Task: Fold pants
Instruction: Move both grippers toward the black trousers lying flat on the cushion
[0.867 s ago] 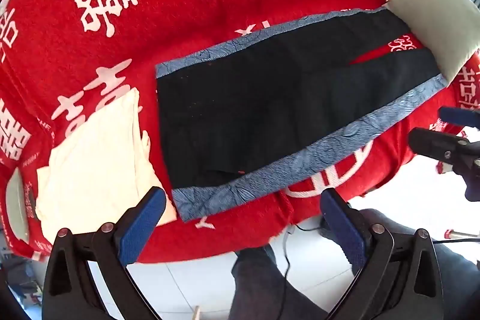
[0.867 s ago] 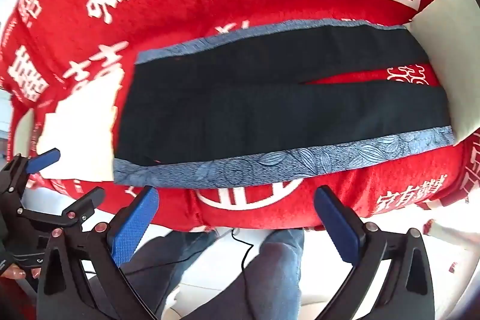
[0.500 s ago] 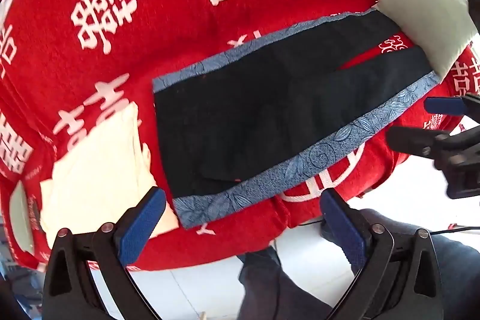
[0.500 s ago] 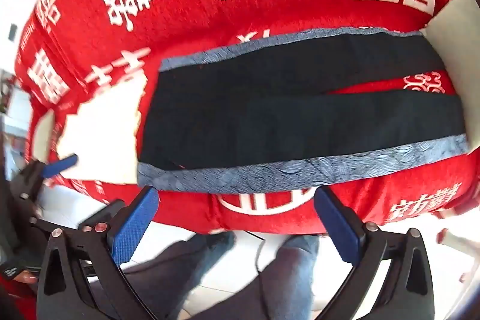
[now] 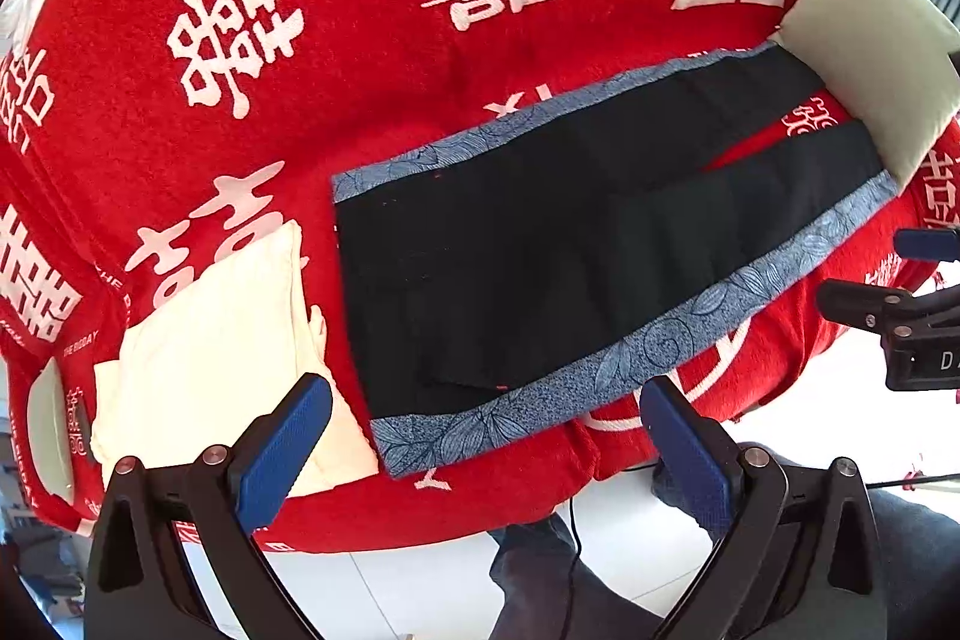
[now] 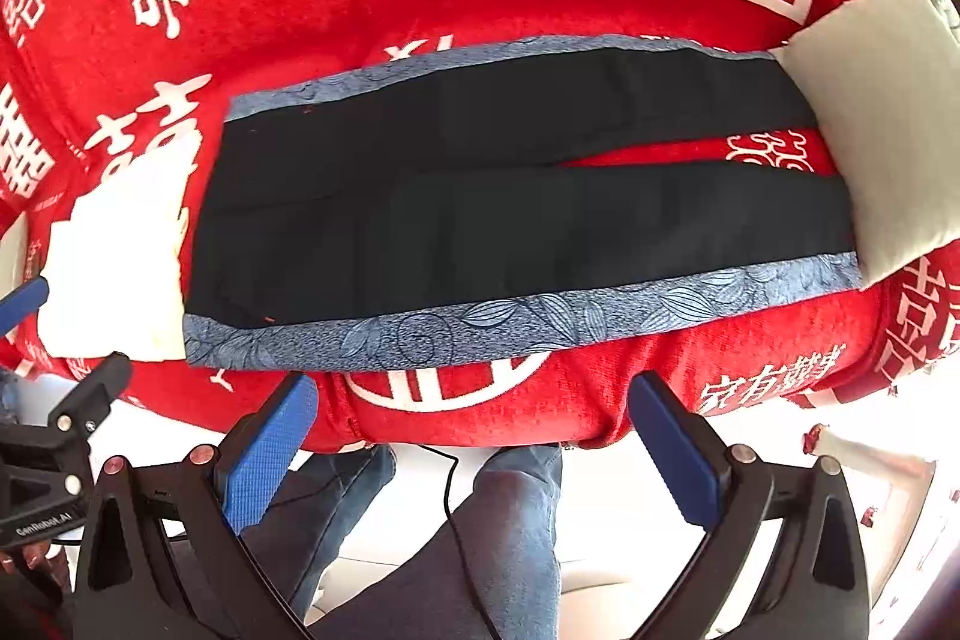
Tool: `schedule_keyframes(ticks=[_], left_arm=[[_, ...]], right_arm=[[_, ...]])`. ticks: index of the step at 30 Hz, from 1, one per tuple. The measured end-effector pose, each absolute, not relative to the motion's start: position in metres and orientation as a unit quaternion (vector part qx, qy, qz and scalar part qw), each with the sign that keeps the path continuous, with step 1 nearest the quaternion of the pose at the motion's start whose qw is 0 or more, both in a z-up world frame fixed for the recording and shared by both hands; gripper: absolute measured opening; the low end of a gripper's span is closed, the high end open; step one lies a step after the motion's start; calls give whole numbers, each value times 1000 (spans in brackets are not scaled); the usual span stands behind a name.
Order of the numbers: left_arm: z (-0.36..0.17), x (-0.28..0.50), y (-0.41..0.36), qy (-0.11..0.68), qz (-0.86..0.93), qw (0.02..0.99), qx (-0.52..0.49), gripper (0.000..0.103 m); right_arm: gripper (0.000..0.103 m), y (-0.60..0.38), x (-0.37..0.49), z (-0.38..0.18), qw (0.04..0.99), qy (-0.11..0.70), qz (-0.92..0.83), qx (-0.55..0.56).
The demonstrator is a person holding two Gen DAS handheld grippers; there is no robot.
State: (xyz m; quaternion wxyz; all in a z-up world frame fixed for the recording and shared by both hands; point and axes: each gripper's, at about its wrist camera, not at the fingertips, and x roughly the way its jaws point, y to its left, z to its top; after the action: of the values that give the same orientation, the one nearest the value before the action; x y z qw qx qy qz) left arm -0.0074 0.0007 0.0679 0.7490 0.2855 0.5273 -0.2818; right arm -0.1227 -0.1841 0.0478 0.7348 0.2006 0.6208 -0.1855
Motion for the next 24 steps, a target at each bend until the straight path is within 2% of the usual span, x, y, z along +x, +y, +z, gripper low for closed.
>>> schedule_keyframes(ticks=[24], left_arm=[[66, 1, -12, 522, -280, 755, 282, 103]], right_arm=[[103, -193, -117, 45, 726, 626, -210, 195]])
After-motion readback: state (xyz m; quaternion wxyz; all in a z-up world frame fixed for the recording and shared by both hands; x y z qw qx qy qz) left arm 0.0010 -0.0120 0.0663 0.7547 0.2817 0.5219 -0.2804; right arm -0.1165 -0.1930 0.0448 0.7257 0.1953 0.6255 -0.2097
